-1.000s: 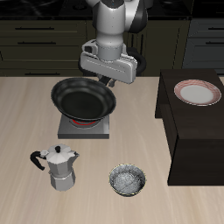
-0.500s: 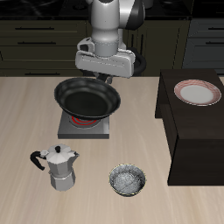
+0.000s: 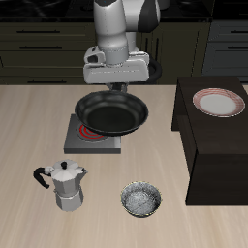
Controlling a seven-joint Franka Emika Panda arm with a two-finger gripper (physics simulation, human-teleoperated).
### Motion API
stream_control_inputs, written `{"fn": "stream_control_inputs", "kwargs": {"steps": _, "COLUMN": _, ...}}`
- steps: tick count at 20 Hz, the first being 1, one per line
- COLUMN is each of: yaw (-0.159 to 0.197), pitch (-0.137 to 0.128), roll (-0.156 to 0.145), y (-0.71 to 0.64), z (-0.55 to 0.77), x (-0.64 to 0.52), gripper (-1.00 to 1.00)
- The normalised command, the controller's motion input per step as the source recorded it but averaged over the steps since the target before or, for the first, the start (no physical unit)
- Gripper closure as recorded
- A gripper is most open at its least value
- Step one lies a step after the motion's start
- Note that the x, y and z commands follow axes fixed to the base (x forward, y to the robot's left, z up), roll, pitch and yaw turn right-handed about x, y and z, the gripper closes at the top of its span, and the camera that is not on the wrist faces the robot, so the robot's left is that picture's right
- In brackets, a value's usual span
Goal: Place the frypan on the top layer of the shelf
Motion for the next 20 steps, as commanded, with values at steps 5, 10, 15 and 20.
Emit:
{"fn": "stream_control_inputs", "kwargs": {"steps": 5, "yaw": 0.139, "pitch": 0.002, "roll": 0.061, "y": 0.09, "z": 0.03, "x": 0.01, "gripper": 1.00}}
{"fn": "stream_control_inputs", "kwargs": {"steps": 10, "yaw": 0.134, "pitch": -0.031, "roll": 0.043, "y": 0.03, "z": 0.06, "x": 0.02, "gripper": 1.00}}
{"fn": "stream_control_inputs", "kwargs": {"steps": 15, "yaw": 0.113, "pitch": -0.027, "roll": 0.003, "y": -0.04, "z": 0.05, "x": 0.02, "gripper": 1.00}}
{"fn": "stream_control_inputs", "kwargs": {"steps": 20, "yaw": 0.159, "pitch": -0.025, "roll": -0.005, "y": -0.06, "z": 0.07, "x": -0.03, "gripper": 1.00}}
